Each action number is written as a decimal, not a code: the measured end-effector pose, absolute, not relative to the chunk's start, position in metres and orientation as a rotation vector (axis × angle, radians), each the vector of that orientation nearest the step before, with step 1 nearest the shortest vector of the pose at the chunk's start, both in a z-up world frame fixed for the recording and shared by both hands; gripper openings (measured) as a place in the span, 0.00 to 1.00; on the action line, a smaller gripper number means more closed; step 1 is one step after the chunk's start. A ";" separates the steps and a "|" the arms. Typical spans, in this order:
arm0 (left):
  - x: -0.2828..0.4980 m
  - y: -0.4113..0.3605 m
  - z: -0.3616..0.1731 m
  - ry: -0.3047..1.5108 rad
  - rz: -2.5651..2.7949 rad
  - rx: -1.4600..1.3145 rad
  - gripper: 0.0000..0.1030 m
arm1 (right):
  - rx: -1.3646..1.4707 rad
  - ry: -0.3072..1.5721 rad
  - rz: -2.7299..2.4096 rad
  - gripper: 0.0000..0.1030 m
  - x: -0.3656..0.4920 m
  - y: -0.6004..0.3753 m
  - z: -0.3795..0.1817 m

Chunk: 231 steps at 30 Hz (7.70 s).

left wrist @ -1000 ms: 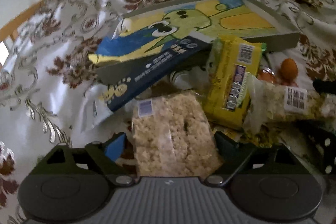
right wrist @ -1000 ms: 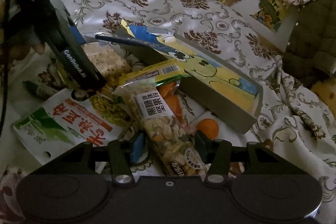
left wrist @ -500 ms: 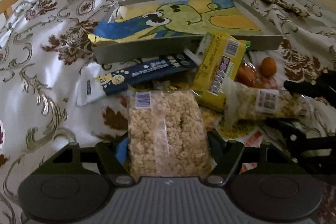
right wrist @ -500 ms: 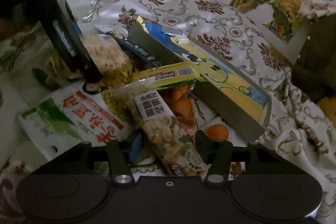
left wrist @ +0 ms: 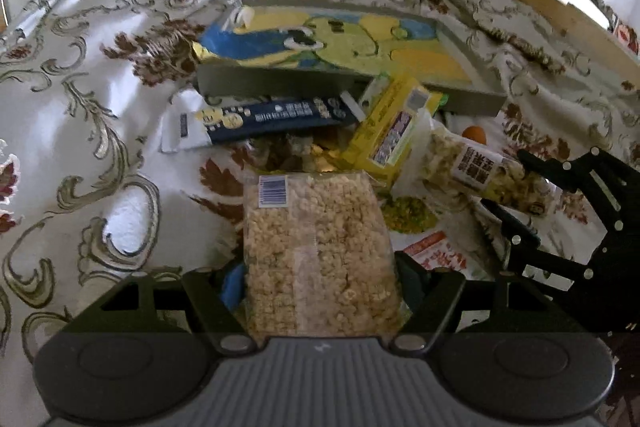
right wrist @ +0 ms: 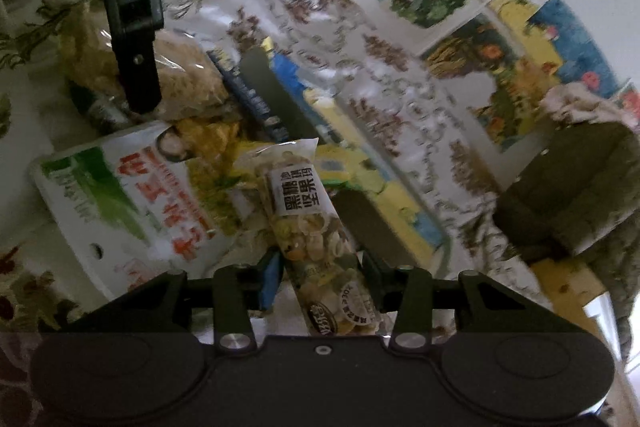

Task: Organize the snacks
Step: 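Close the left tool on the puffed rice bag while the right tool grasps the nut bag, then lower both bags into the grey tray and open both tools, then lift both tools away from the tray back over the snacks, then move the left tool to the green tube while the right tool reaches the white packet, then close the left tool on the green tube while the right tool grasps the white packet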

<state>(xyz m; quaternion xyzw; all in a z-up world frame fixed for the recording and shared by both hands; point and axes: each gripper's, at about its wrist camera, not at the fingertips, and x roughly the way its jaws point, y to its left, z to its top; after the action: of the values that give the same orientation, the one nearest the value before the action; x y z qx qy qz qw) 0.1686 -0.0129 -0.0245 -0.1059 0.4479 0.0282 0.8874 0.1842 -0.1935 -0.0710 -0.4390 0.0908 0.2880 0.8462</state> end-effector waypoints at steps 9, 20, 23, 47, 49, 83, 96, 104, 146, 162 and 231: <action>0.191 -0.013 -0.004 0.827 0.099 -0.236 0.75 | -0.775 0.056 0.468 0.44 0.203 -0.197 -0.049; 0.290 -0.027 0.016 0.684 0.124 -0.250 0.75 | -0.578 0.034 0.346 0.44 0.289 -0.195 -0.032; 0.318 -0.030 0.016 0.684 0.130 -0.243 0.75 | -0.539 0.047 0.339 0.44 0.314 -0.199 -0.032; 0.429 -0.031 -0.044 0.924 0.260 -0.304 0.75 | -0.530 0.344 0.431 0.22 0.380 -0.175 -0.061; 0.429 -0.031 -0.047 0.934 0.263 -0.303 0.75 | -0.526 0.352 0.431 0.26 0.382 -0.176 -0.062; 0.258 -0.030 0.053 0.440 0.315 -0.197 1.00 | -0.145 0.190 0.412 0.99 0.277 -0.235 0.046; 0.157 -0.020 0.067 0.380 0.343 -0.220 1.00 | -0.171 0.135 0.423 0.99 0.180 -0.238 0.050; 0.114 -0.027 0.053 0.404 0.311 -0.170 1.00 | -0.148 0.144 0.391 0.99 0.131 -0.247 0.046; 0.050 -0.040 0.002 0.548 0.164 0.018 1.00 | -0.237 0.419 0.366 0.99 0.067 -0.218 0.006; 0.064 -0.049 -0.017 0.680 0.163 0.123 1.00 | -0.255 0.448 0.364 0.99 0.072 -0.216 0.004; 0.150 -0.059 -0.046 0.756 -0.332 0.392 0.66 | -0.794 0.203 0.565 0.57 0.158 -0.157 -0.073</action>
<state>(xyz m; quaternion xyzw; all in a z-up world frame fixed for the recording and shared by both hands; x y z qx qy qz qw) 0.1498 -0.0588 -0.0464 0.1892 0.3651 -0.1601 0.8974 0.1585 -0.1571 -0.0728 -0.3806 0.0974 0.2710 0.8787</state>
